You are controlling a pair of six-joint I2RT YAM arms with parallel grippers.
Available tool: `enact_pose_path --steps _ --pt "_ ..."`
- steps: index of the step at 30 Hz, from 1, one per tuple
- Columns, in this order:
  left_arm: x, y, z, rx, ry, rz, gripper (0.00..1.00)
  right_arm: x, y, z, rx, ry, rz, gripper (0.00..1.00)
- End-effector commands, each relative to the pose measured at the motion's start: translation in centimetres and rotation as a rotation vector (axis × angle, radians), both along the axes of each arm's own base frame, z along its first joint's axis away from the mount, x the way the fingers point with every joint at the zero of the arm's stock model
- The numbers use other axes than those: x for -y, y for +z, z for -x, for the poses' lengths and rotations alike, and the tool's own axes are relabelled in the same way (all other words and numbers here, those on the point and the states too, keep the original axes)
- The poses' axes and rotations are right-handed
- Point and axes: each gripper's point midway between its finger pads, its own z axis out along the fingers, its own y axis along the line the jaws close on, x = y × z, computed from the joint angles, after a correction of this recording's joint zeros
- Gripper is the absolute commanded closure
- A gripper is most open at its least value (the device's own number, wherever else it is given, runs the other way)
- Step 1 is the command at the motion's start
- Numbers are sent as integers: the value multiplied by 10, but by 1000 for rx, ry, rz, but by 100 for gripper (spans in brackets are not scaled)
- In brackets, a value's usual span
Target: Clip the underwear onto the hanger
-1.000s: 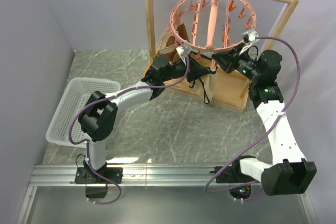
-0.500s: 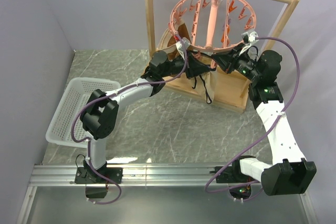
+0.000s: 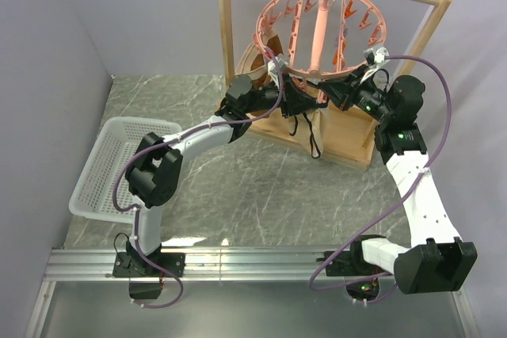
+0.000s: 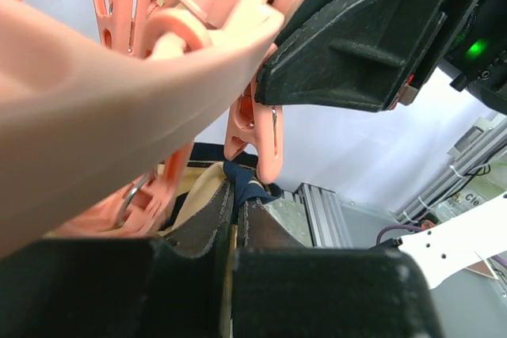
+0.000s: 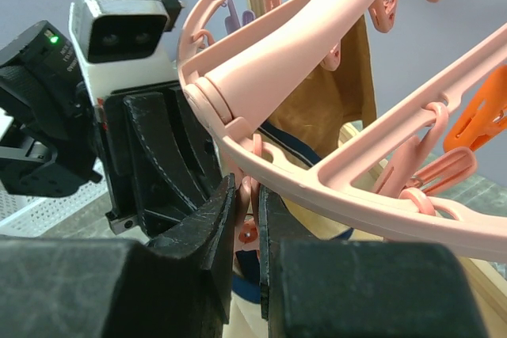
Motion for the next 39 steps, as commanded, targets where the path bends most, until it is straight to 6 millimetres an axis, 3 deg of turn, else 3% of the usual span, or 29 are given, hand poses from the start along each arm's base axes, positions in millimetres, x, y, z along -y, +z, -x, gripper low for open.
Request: enact_pose_path --steps 1,15,27,32,39 --pt "0 23 5 50 -46 48 100 -16 -3 11 6 105 7 100" --pt "-2 24 -3 -12 -58 72 100 -19 -7 19 -2 145 12 100" --pt "-3 29 3 -39 -115 98 100 -24 -7 23 -6 182 5 100" --pt "-4 25 0 -46 -104 95 100 -22 -2 19 0 156 -10 100" --pt "-13 28 -10 -42 3 109 100 1 3 -5 -6 -38 -18 100"
